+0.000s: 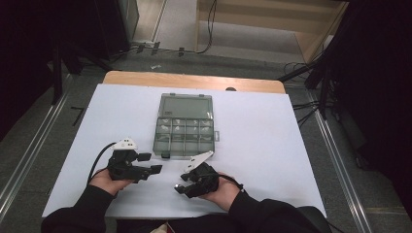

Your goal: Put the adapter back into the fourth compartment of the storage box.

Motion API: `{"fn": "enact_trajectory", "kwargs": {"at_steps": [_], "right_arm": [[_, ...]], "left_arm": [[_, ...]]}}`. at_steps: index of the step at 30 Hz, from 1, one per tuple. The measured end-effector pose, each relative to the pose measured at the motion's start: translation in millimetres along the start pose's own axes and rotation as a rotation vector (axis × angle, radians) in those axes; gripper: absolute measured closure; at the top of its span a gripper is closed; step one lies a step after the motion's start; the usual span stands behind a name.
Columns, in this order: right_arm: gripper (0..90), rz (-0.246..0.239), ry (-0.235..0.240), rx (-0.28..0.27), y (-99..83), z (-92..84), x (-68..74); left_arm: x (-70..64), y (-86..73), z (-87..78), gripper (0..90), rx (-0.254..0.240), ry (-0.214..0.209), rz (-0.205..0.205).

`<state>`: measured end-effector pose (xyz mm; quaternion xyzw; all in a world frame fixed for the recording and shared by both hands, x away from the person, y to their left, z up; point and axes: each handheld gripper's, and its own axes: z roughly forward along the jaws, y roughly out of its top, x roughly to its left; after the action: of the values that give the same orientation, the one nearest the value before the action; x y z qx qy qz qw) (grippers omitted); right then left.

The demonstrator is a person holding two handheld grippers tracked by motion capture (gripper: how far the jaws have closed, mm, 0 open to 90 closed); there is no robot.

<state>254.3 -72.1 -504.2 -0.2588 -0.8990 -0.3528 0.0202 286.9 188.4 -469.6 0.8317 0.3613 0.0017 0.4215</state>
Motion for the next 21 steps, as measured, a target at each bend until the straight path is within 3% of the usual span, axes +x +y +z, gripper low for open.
{"fn": "enact_trajectory", "kwargs": {"at_steps": [7, 11, 16, 21], "right_arm": [[67.8, -0.053, -0.040, 0.017, 0.8, 0.3, 2.4], [73.4, -0.078, -0.052, 0.019, 1.2, 0.5, 0.5], [73.6, -0.058, -0.028, 0.025, 2.4, -0.1, -2.9], [73.7, 0.008, 0.019, 0.025, 2.9, -1.1, -8.8]], "left_arm": [[0.2, -0.1, 0.6, 29.9, 0.003, 0.002, -0.001], [-0.2, 0.1, 0.2, 29.9, 0.001, 0.001, 0.002], [-0.3, 0.2, -0.1, 29.9, 0.001, 0.000, 0.002], [-0.5, 0.5, 0.4, 29.9, 0.001, -0.002, 0.005]]}}
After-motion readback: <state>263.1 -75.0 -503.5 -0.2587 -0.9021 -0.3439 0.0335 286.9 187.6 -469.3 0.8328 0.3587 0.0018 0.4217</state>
